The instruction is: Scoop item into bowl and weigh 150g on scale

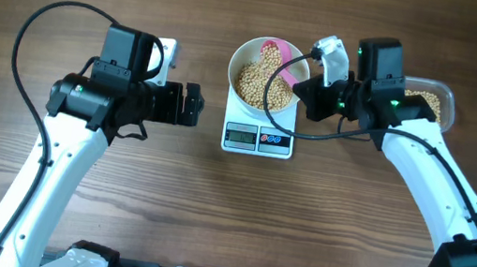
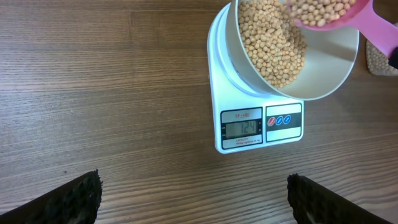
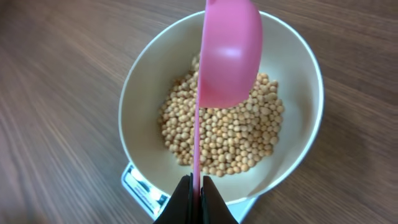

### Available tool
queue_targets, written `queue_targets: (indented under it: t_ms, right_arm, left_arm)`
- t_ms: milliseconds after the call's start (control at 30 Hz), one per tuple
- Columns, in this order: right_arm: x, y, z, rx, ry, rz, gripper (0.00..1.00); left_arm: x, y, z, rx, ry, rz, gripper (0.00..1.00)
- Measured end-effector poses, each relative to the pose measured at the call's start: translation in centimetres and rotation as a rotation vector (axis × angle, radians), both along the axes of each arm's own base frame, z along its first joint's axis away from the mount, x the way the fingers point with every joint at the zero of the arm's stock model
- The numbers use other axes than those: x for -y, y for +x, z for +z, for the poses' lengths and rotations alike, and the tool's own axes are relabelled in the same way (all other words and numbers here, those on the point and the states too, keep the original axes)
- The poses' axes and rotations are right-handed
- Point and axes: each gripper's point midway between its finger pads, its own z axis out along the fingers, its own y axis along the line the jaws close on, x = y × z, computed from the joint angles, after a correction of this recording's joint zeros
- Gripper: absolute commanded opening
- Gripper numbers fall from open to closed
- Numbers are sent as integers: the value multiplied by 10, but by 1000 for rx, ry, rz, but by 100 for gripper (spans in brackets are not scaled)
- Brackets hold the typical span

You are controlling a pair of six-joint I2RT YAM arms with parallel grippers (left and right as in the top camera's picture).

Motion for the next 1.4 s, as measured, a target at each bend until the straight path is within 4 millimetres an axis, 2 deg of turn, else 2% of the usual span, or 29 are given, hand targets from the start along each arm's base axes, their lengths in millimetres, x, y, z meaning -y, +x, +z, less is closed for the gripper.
queue_targets:
  t_ms: [133,367,600,1400]
  right_arm:
    - [1,0,-1,25,-47,10,4]
    - [5,3,11,62,-97,4,4]
    - [8,-4,8,34,-114,7,4]
    - [11,-9,9,23,-128,7,4]
  left_arm:
    - [0,0,0,0,0,0,100]
    - [0,0,0,0,0,0,100]
    - [0,0,0,0,0,0,100]
    - [0,0,0,0,0,0,100]
